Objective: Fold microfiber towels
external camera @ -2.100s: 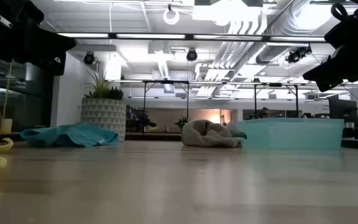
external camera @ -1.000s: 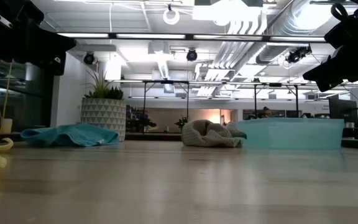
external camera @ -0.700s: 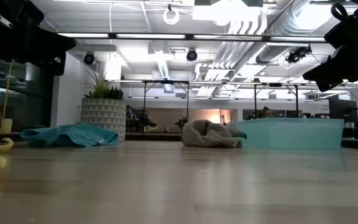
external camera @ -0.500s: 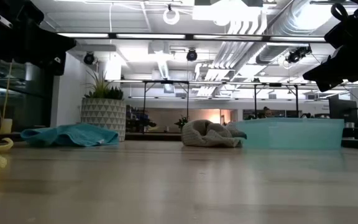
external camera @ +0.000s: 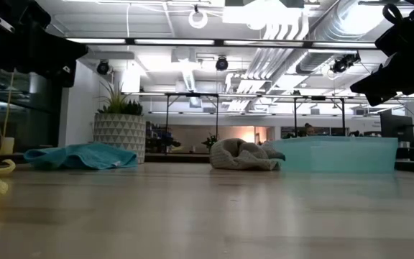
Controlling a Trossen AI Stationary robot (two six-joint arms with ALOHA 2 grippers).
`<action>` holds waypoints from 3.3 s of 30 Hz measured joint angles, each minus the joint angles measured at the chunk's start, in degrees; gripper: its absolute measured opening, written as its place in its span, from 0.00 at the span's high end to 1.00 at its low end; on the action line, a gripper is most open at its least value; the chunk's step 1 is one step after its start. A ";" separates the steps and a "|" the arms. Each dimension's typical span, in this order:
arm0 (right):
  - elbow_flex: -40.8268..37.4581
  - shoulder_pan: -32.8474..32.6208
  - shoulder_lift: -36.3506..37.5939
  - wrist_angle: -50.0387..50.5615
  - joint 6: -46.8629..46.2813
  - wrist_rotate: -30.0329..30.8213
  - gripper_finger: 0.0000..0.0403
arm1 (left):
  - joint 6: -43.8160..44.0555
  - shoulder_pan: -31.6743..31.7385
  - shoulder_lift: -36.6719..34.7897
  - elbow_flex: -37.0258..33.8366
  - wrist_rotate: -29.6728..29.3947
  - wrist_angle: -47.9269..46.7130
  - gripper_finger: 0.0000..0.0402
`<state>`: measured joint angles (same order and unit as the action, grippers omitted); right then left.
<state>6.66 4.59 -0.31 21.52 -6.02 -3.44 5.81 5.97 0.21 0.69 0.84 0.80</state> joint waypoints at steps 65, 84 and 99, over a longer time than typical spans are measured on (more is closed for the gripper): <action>-0.01 0.00 0.01 0.02 0.00 0.00 1.00 | 0.00 0.00 0.00 0.00 0.00 0.02 0.99; -0.01 -0.02 -0.01 0.00 0.43 0.00 1.00 | -0.01 -0.01 0.00 0.00 0.00 0.00 0.99; -0.12 -0.20 -0.01 -7.85 5.23 -0.15 1.00 | 0.00 -0.01 0.00 0.00 0.00 0.01 0.99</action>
<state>6.55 4.39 -0.32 13.66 -0.79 -3.59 5.81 5.96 0.21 0.69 0.84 0.81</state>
